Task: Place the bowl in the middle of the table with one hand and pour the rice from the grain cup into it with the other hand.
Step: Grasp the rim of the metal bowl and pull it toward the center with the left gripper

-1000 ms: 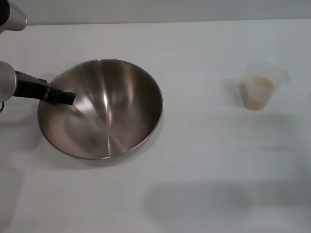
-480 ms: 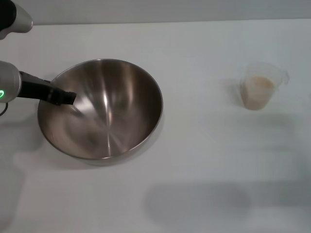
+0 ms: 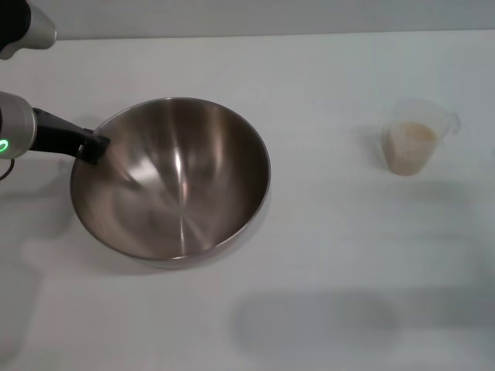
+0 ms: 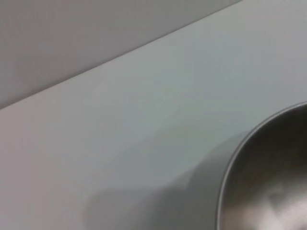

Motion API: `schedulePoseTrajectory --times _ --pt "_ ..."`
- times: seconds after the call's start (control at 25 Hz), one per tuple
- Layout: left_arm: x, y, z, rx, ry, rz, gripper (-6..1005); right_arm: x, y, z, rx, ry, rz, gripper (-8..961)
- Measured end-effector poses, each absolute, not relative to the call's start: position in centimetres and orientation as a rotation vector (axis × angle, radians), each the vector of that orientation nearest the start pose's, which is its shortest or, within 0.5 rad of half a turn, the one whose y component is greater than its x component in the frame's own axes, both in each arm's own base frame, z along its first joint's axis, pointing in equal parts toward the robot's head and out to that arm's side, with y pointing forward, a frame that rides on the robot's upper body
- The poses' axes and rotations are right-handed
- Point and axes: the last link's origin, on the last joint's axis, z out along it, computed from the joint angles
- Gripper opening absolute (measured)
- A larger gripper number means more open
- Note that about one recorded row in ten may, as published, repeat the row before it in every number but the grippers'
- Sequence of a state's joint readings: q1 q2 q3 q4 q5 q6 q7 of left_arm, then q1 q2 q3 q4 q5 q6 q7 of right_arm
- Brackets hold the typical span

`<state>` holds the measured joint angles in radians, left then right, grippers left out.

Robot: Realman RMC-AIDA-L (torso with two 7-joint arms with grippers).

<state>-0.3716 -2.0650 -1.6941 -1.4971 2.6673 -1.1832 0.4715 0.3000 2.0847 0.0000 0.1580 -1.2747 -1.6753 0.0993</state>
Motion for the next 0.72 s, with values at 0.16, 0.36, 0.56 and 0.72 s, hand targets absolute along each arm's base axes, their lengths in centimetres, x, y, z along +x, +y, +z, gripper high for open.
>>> schedulePoseTrajectory --times 0.16,0.36,0.56,0.72 --pt "-21.3 36.6 3.0 -2.241 -0.893 0.213 167 34.3 25.0 2.6 -1.266 0.374 0.830 663" --pt "-21.5 37.0 2.7 -2.257 -0.916 0.231 95 34.3 25.0 2.6 -1.266 0.375 0.830 663" --pt "-21.3 37.3 2.5 -2.280 -0.941 0.227 56 34.3 25.0 2.6 -1.267 0.376 0.831 662" --pt "-20.9 37.6 3.1 -2.291 -1.013 0.165 57 34.3 25.0 2.6 -1.266 0.382 0.839 661"
